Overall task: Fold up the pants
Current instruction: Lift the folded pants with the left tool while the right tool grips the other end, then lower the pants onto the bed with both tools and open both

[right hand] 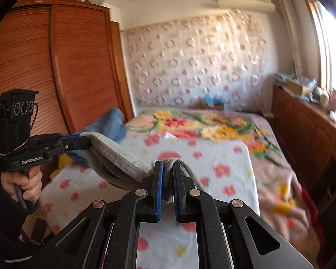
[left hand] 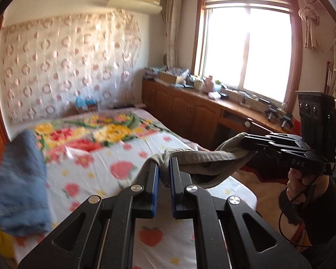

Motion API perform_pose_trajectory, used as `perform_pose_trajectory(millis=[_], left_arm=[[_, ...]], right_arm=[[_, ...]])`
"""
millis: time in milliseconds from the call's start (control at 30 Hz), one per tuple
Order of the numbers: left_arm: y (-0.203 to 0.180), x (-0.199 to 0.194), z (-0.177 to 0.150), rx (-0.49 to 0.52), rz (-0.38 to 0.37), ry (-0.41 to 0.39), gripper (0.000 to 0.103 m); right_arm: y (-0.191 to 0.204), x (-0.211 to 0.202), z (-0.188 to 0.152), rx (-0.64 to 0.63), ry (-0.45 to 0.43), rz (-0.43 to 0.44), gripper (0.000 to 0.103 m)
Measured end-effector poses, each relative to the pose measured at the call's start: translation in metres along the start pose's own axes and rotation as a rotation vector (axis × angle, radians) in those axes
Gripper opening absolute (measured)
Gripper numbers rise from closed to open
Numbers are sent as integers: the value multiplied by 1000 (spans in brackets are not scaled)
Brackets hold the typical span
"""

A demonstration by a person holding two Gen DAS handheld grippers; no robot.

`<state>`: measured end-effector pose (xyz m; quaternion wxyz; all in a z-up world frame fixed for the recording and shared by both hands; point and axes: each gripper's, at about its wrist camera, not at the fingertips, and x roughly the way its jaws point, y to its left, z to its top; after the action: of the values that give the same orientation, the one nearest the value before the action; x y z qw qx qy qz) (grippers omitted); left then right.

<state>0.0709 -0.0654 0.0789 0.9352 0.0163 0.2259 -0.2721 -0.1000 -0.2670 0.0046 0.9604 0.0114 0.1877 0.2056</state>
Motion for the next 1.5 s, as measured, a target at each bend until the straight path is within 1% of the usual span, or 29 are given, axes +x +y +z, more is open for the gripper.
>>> perform_pose_trajectory(millis=[100, 233, 300, 333, 400, 500, 600, 633, 700, 767, 800, 867, 933, 1000, 1100, 1167, 1267, 1333, 1400, 1500], left_arm=[[8, -15, 10, 4, 26, -36, 10], [22, -23, 16, 7, 64, -58, 10], [33, -16, 16, -5, 80, -51, 10], [41, -9, 16, -12, 93, -43, 9], [53, 3, 15, -21, 107, -31, 9], [76, 29, 23, -35, 137, -21, 9], [88, 47, 44, -13, 188, -29, 9], [87, 47, 49, -5, 188, -39, 9], [92, 52, 70, 17, 218, -73, 9], [97, 51, 86, 27, 234, -112, 9], [99, 51, 91, 34, 247, -127, 9], [102, 51, 91, 38, 254, -128, 9], [104, 53, 77, 34, 251, -93, 9], [104, 58, 56, 33, 247, -49, 9], [100, 61, 20, 16, 239, 12, 9], [91, 59, 4, 17, 223, 41, 9], [79, 47, -14, 22, 214, 66, 9], [74, 39, -26, 13, 194, 79, 9], [66, 34, -39, 20, 190, 96, 9], [60, 30, -53, 2, 172, 124, 9]], right_arm=[[15, -3, 20, -39, -31, 28, 8], [22, -1, 31, -58, -44, 63, 8], [20, 7, 35, -57, -40, 81, 8], [7, 18, 32, -52, -32, 90, 7], [-2, 36, 30, -39, -13, 105, 7], [-16, 70, 39, -20, 16, 118, 7], [-23, 100, 66, -31, 23, 93, 7], [-22, 109, 76, -31, 21, 86, 7], [-19, 116, 97, -41, -7, 70, 7], [-19, 120, 122, -62, -53, 44, 7], [-18, 120, 130, -69, -74, 28, 7], [-20, 118, 147, -75, -115, 8, 7], [-23, 120, 152, -67, -115, 6, 7], [-24, 125, 144, -59, -89, 9, 7], [-18, 135, 113, -54, 0, 22, 7], [-14, 138, 95, -46, 58, 28, 7], [-6, 127, 81, -28, 95, 44, 7], [-2, 118, 77, -15, 110, 59, 7], [-4, 111, 75, -10, 122, 70, 7], [-3, 99, 72, -4, 143, 83, 7]])
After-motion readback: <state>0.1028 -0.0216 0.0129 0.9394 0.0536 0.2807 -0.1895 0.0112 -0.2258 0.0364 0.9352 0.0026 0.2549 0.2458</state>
